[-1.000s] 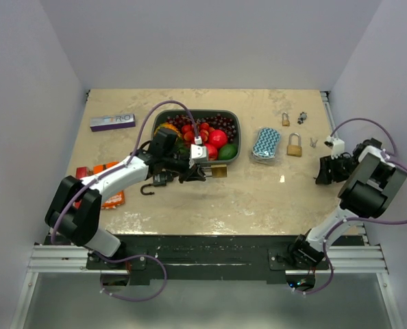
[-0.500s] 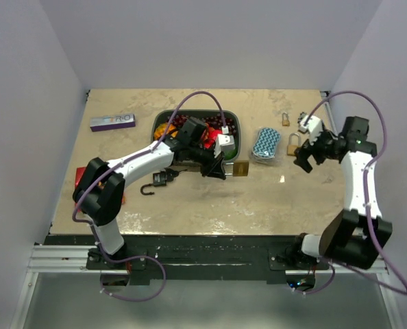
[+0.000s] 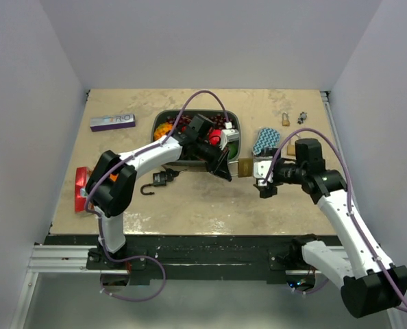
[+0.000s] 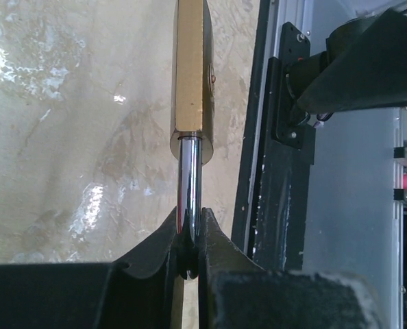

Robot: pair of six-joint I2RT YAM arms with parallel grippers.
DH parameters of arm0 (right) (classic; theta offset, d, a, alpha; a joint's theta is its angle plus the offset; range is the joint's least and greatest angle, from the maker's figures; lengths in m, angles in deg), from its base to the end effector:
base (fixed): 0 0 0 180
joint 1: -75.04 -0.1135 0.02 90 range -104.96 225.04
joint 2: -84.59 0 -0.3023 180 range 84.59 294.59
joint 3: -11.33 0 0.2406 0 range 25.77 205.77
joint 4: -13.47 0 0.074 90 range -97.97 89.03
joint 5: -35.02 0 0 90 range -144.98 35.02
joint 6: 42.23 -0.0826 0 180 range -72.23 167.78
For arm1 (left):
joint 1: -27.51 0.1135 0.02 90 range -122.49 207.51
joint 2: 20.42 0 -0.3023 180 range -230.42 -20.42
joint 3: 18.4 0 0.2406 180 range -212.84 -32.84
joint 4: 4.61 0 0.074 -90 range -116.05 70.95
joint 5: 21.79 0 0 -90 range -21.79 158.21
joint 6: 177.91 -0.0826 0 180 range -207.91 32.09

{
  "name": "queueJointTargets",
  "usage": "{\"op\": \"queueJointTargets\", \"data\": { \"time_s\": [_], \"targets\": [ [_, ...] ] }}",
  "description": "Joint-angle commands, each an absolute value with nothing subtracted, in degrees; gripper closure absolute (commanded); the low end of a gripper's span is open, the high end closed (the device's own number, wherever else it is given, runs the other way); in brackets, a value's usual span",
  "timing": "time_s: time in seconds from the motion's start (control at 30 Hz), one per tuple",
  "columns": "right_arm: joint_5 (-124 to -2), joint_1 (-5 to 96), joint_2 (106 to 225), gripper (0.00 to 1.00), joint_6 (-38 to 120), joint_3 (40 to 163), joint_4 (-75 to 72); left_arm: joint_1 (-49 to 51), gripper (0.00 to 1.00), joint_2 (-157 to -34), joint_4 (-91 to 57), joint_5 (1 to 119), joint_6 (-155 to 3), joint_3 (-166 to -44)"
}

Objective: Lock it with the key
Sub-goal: Place the key at the center of the board.

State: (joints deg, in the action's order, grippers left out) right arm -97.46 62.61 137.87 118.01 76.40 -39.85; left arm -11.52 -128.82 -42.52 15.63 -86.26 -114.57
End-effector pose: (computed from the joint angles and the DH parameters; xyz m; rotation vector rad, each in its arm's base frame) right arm 0.1597 0.0923 0.3155 -1.6314 1.3089 0.2527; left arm 0.2928 -0.3218 0.2540 1.1923 2.1647 -1.4334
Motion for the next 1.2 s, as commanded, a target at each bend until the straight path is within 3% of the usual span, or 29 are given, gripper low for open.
{"op": "queueJointTargets", "data": {
  "time_s": [0.0, 0.27, 0.53, 0.63, 0.87, 0.9, 0.93, 0.97, 1.03, 1.07, 1.17],
  "targets": [
    [-94.72, 57.13, 139.08, 0.01, 125.64, 75.08, -36.92, -12.39, 1.00, -127.91, -39.97, 8.88, -82.20, -118.88],
    [-86.98, 49.47, 142.16, 0.01, 121.78, 73.23, -28.23, -13.10, 1.00, -128.17, -39.71, 8.18, -81.23, -118.80],
    [-80.31, 47.71, 142.87, 0.12, 123.09, 70.07, -23.92, -13.10, 1.00, -128.26, -39.09, 7.47, -80.18, -118.71],
    [-79.59, 47.62, 142.43, 0.24, 122.66, 68.84, -22.51, -13.10, 1.00, -128.43, -38.57, 7.03, -79.65, -118.71],
    [-77.66, 47.44, 140.41, 0.78, 118.45, 67.43, -17.77, -13.01, 0.99, -128.35, -37.60, 6.42, -79.21, -118.44],
    [-77.49, 47.44, 140.32, 0.93, 117.22, 68.04, -17.85, -13.01, 0.91, -128.26, -37.51, 6.42, -79.30, -118.27],
    [-77.14, 47.44, 140.32, 1.00, 113.82, 68.66, -17.94, -12.92, 0.82, -128.08, -37.34, 6.59, -79.56, -118.09],
    [-77.13, 47.44, 140.49, 1.00, 112.39, 69.27, -19.59, -12.66, 0.64, -127.30, -37.16, 7.03, -79.74, -117.57],
    [-75.91, 47.62, 140.49, 1.00, 105.65, 70.85, -20.05, -12.22, 0.50, -125.98, -36.28, 9.30, -80.61, -116.60],
    [-75.55, 48.23, 140.41, 1.00, 104.22, 71.29, -21.79, -11.09, 0.23, -123.97, -34.54, 10.10, -80.62, -115.03],
    [-77.57, 53.21, 139.18, 1.00, 97.54, 72.61, -25.74, -7.40, 0.01, -118.53, -29.71, 13.70, -79.30, -110.82]
  ]
}}
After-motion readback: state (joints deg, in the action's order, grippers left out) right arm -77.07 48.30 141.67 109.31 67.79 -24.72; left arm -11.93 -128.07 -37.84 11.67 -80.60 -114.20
